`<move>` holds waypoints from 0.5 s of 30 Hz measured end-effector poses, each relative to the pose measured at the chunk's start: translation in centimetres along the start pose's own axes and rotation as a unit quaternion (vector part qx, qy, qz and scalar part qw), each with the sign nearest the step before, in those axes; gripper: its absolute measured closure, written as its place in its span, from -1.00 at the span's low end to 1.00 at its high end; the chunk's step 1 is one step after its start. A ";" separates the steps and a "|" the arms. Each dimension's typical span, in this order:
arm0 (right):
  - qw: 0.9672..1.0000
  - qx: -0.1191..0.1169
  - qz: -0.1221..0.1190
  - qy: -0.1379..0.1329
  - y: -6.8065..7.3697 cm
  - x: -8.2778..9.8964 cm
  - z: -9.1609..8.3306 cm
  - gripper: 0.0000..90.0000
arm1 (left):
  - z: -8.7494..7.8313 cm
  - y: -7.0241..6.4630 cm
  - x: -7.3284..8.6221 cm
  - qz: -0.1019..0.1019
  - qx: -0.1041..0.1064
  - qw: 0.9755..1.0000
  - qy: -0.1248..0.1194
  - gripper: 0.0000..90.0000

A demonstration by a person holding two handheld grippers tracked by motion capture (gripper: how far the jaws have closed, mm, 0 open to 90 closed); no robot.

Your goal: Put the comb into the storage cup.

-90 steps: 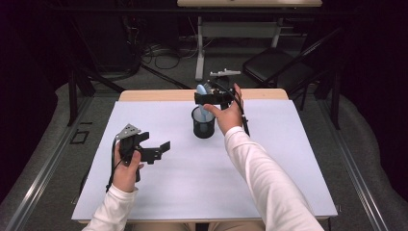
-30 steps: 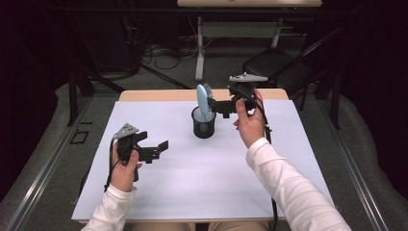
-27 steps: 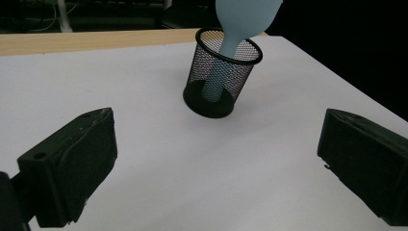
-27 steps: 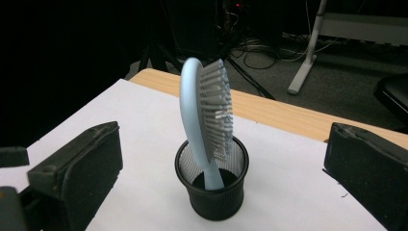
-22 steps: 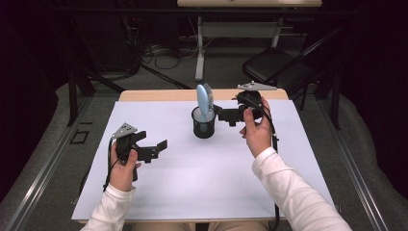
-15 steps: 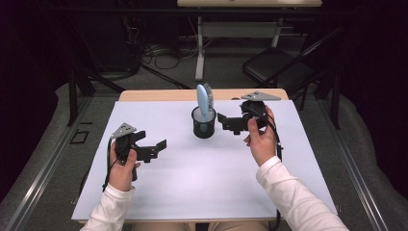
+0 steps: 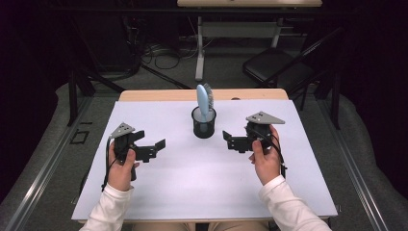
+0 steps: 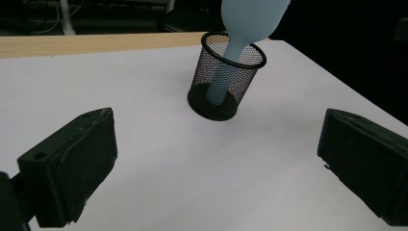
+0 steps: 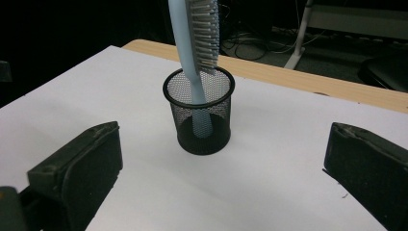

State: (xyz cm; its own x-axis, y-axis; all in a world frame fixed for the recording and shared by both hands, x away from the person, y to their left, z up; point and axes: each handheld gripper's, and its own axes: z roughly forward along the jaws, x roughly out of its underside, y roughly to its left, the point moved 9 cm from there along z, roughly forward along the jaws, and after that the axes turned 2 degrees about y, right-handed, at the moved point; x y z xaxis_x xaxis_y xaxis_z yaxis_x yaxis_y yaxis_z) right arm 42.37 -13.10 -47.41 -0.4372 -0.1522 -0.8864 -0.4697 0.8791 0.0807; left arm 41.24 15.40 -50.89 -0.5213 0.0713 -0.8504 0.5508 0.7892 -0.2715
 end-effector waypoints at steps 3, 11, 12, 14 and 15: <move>1.000 0.008 0.002 -0.005 -0.4 1.1 -0.2 -1.00 | -0.1 0.1 0.0 0.000 -0.001 1.000 0.001 -0.99; 0.999 0.025 0.036 -0.002 -2.4 3.8 -0.6 -1.00 | 0.0 0.2 0.0 0.000 -0.001 1.000 -0.001 -0.99; 0.999 0.029 0.040 -0.002 -2.7 4.1 -0.6 -1.00 | 0.0 0.2 0.1 0.000 -0.001 1.000 0.000 -0.99; 0.998 0.038 0.041 -0.005 -3.3 4.7 -0.7 -1.00 | 0.0 0.3 0.1 0.000 -0.001 1.000 0.002 -0.99; 0.998 0.042 0.045 -0.003 -3.5 5.1 -0.8 -1.00 | 0.0 0.3 0.1 0.000 -0.001 1.000 0.002 -0.99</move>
State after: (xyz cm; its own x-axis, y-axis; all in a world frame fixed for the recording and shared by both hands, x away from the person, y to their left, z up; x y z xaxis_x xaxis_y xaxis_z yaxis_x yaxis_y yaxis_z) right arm 41.17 -17.34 -51.79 -0.4703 -0.0694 -0.8798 -0.3635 0.9236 0.1214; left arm 41.35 15.61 -51.11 -0.5233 0.0738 -0.8489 0.5502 0.7900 -0.2704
